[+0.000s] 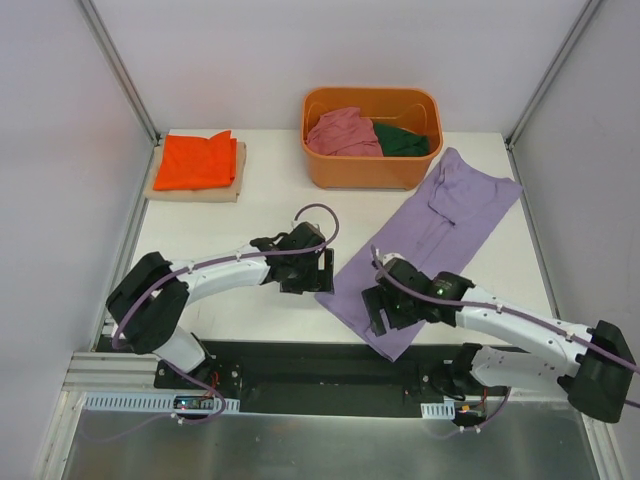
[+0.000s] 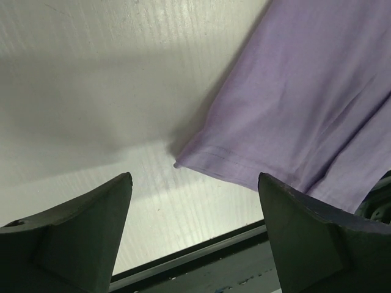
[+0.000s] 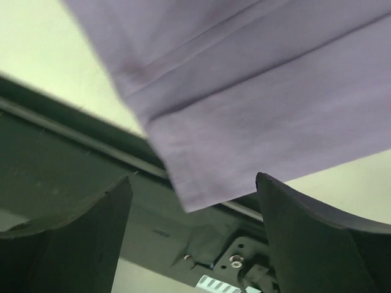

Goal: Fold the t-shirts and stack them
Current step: Grab the bottom of the folded rectangular tshirt with both arms

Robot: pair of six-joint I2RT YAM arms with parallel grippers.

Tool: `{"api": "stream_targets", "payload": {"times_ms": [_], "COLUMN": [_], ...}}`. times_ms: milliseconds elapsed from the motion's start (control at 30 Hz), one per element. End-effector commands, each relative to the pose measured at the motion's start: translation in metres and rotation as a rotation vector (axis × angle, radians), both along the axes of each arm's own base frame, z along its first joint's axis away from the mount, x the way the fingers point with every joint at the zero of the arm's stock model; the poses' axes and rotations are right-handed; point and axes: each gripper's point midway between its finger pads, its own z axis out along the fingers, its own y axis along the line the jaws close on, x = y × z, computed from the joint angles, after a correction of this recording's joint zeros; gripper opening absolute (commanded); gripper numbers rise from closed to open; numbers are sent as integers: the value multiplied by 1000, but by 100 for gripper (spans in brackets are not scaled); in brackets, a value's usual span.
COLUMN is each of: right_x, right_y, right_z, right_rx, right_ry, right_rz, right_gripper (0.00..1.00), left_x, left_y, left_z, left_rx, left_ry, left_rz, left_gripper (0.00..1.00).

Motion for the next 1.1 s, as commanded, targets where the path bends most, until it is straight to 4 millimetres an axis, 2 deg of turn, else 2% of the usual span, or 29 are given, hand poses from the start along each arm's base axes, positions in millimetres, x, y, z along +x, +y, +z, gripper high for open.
{"api": "stream_targets", "payload": {"times_ms": [0,67,200,300,467,567,767,933,1067], "right_x": [-29,-38,-38,-35,-28,-30,-28,-29,-26], "right_y": [31,38,41,40,46,52,39,34,31], "right_z": [4,-6,-17,-26,-32,-38,-51,-63,-72], "right_rx": [66,5,-86,-128,-167,-183,-300,-337,-390], "right_ry": [5,17,-22,-25,-44,-33,-41,-24,-27], "right_rz": [82,145,180,177,172,190,174,175,170], "right_gripper": [83,78,69,67,62,60,50,43,29], "left_x": [6,6,1,-2,-6,-8,-7,-4,-1], "left_y": [-11,-13,-22,-26,-28,-28,-27,-31,-32], "left_z": [-3,-10,-19,-26,-31,-34,-33,-28,-26], "left_rx": [-18,-7,-27,-35,-44,-40,-42,-52,-53], "left_ry": [19,28,87,114,145,158,156,139,128], "left_rz": [16,11,-8,-21,-18,-15,-11,-14,-12], "left_gripper": [81,79,71,64,46,40,22,18,12]}}
